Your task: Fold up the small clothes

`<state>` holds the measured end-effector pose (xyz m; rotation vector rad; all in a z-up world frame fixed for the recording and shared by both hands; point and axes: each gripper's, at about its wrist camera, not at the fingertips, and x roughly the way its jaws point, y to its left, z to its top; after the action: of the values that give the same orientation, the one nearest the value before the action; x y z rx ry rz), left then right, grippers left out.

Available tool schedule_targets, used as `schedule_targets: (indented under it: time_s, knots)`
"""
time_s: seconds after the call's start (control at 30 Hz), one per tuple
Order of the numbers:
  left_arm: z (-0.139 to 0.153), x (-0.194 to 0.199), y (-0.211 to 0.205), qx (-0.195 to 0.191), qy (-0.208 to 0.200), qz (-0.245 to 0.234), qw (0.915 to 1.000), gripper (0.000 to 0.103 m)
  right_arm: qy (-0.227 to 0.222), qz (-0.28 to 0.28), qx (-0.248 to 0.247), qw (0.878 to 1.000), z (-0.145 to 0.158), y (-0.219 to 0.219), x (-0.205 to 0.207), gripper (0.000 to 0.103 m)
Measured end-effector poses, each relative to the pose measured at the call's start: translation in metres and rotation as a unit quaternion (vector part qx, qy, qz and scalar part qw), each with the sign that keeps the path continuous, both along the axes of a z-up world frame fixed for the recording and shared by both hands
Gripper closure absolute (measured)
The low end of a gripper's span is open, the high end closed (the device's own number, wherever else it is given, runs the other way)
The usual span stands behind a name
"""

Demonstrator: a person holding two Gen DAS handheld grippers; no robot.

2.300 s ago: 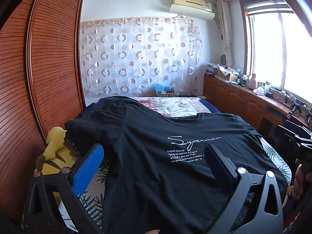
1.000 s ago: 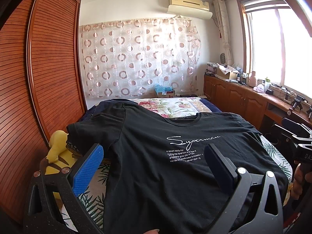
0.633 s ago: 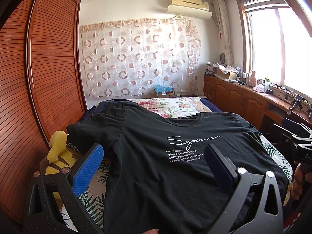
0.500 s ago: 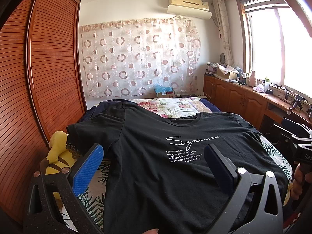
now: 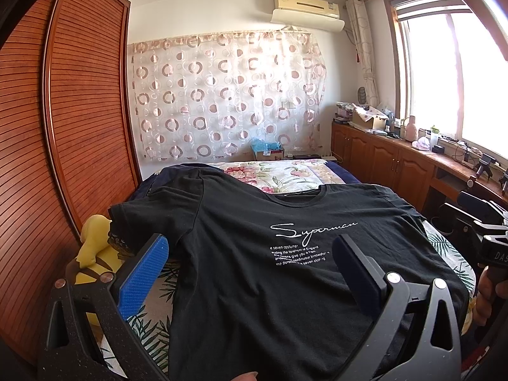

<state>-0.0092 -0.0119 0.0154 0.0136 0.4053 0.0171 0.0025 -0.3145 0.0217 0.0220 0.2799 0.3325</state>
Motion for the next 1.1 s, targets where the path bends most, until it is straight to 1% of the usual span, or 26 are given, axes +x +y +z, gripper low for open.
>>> schedule_targets:
  time_s: [0.7, 0.83, 0.93, 1.1]
  knots:
    - [-0.001, 0.000, 0.000, 0.000, 0.000, 0.000, 1.0000, 0.000, -0.002, 0.003, 0.000, 1.000, 0.001, 0.002, 0.004, 0.000]
    - [0.004, 0.000, -0.001, 0.003, 0.001, 0.008, 1.0000, 0.000, 0.000, 0.005, 0.002, 1.000, 0.000, 0.003, 0.006, 0.000]
    - [0.006, 0.002, 0.000, 0.009, -0.006, 0.020, 0.9997, 0.000, 0.002, 0.009, 0.003, 1.000, -0.001, 0.005, 0.010, 0.000]
    - [0.004, 0.013, 0.016, 0.006, -0.007, 0.031, 0.9995, 0.000, -0.005, 0.007, -0.008, 1.000, -0.003, 0.012, 0.020, 0.000]
